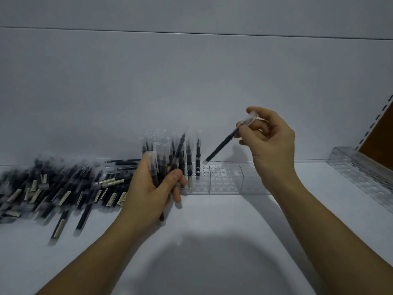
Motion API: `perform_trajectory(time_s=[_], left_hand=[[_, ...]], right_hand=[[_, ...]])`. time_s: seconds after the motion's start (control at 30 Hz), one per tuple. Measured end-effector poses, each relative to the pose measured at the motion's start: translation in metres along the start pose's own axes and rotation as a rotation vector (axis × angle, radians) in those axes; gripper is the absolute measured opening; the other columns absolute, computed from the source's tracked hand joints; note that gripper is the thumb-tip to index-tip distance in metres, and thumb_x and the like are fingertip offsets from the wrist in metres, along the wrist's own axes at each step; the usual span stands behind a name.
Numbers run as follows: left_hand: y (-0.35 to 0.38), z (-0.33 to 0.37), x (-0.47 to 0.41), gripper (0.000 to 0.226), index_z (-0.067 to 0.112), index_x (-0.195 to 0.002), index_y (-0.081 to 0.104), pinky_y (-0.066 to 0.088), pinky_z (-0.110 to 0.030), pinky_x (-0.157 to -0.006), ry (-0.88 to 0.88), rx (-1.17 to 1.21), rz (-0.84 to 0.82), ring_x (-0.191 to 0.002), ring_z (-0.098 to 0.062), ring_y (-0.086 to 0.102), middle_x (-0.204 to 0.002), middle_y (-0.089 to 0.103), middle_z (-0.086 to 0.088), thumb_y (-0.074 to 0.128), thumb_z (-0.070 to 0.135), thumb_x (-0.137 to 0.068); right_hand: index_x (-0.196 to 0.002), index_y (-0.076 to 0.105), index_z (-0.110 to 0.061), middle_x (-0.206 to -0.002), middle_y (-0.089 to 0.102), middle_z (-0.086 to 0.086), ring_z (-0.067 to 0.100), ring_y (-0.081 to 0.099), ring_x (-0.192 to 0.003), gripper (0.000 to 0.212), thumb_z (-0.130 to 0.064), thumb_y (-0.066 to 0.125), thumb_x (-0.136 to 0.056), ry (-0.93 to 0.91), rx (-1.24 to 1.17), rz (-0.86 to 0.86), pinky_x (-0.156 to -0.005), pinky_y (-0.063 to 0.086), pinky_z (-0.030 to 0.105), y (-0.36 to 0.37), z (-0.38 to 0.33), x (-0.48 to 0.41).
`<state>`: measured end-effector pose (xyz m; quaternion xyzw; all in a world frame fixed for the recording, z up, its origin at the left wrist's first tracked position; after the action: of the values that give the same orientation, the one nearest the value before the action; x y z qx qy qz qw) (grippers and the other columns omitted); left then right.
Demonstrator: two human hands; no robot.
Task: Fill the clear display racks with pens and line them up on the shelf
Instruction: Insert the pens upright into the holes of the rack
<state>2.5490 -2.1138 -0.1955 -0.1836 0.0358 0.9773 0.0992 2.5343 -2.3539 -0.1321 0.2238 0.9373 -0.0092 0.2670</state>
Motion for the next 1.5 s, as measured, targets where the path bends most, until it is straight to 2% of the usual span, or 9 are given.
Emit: perform_trajectory(time_s=[0.07,0.17,0.27,0.4,0.57,0.87,1.17,1.37,1.5], left_hand=[[0.000,-0.001,0.000,0.008,0.008,-0.102,0.053,0.050,-0.024,-0.050,-0.011,0.055,0.014,-0.052,-0.024,0.055,-0.077,0.067,-0.019,0.054,0.001,-0.098],[-0.002,0.002,-0.001,0.006,0.005,-0.099,0.056,0.051,-0.020,-0.053,0.023,0.009,0.016,-0.056,-0.018,0.062,-0.075,0.066,-0.024,0.054,0.000,-0.097],[-0.004,0.005,-0.003,0.005,0.006,-0.097,0.062,0.049,-0.016,-0.050,0.071,-0.076,0.016,-0.056,-0.015,0.062,-0.067,0.066,-0.016,0.058,0.006,-0.095],[-0.004,0.005,-0.003,0.017,0.009,-0.095,0.066,0.043,-0.012,-0.048,0.092,-0.133,0.044,-0.048,-0.003,0.052,-0.058,0.061,0.001,0.059,0.023,-0.089],[-0.009,-0.001,-0.005,0.013,0.026,-0.088,0.071,0.040,-0.015,-0.052,0.085,-0.187,0.047,-0.054,-0.004,0.048,-0.060,0.057,0.010,0.062,0.036,-0.088],[-0.011,0.002,-0.005,0.020,0.018,-0.086,0.068,0.039,-0.014,-0.048,0.036,-0.107,0.072,-0.050,-0.001,0.046,-0.056,0.055,0.014,0.063,0.037,-0.084],[-0.013,0.003,-0.005,0.015,0.020,-0.081,0.067,0.036,-0.013,-0.044,0.010,-0.067,0.105,-0.047,-0.002,0.042,-0.054,0.054,0.011,0.064,0.035,-0.086],[-0.012,0.009,-0.003,0.020,0.016,-0.082,0.066,0.038,-0.015,-0.044,0.041,-0.106,0.091,-0.045,-0.002,0.042,-0.051,0.050,0.012,0.063,0.035,-0.087],[-0.006,0.010,-0.002,0.018,0.012,-0.086,0.065,0.037,-0.010,-0.045,0.052,-0.097,0.044,-0.044,0.000,0.046,-0.052,0.053,0.014,0.062,0.030,-0.088]], right_hand=[[-0.120,0.064,-0.009,-0.096,0.074,0.015,0.028,0.074,-0.083,0.030,0.004,0.066,-0.093,-0.047,0.043,-0.012,-0.074,0.060,0.026,0.002,-0.002,0.002],[-0.117,0.066,-0.013,-0.095,0.073,0.015,0.035,0.069,-0.079,0.030,0.004,0.067,-0.092,-0.089,0.099,-0.057,-0.080,0.061,0.046,0.007,-0.001,0.004],[-0.117,0.067,-0.018,-0.094,0.072,0.015,0.034,0.067,-0.080,0.033,0.002,0.070,-0.091,-0.136,0.155,-0.088,-0.082,0.059,0.053,0.011,0.002,0.004],[-0.124,0.068,-0.021,-0.094,0.073,0.004,0.023,0.071,-0.088,0.037,-0.002,0.070,-0.092,-0.172,0.216,-0.136,-0.084,0.061,0.043,0.023,0.005,0.004],[-0.136,0.065,-0.022,-0.100,0.073,-0.004,0.012,0.069,-0.093,0.046,-0.001,0.065,-0.095,-0.241,0.345,-0.233,-0.083,0.059,0.024,0.047,0.008,0.007],[-0.134,0.065,-0.026,-0.094,0.067,-0.014,0.004,0.065,-0.088,0.043,-0.006,0.066,-0.096,-0.231,0.465,-0.287,-0.075,0.051,0.009,0.053,0.020,0.010],[-0.138,0.046,-0.031,-0.095,0.066,-0.006,0.008,0.064,-0.088,0.051,-0.011,0.067,-0.096,-0.169,0.471,-0.281,-0.069,0.052,0.016,0.040,0.020,0.023],[-0.105,0.067,-0.014,-0.074,0.066,0.010,0.018,0.063,-0.065,0.011,-0.010,0.068,-0.095,-0.093,0.112,-0.237,-0.059,0.051,0.026,0.041,0.000,0.028],[-0.105,0.069,-0.003,-0.071,0.066,0.009,0.016,0.063,-0.057,0.013,-0.002,0.069,-0.093,0.026,-0.093,-0.341,-0.057,0.051,0.019,0.056,-0.001,0.038]])
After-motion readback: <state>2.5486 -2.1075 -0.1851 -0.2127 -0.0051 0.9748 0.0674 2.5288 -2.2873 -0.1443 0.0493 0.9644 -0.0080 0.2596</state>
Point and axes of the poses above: each hand's wrist, its own x-axis away from the middle knuckle, its own y-axis out of the palm, z = x × y, the point moved 7 cm from there along -x, towards the middle knuckle
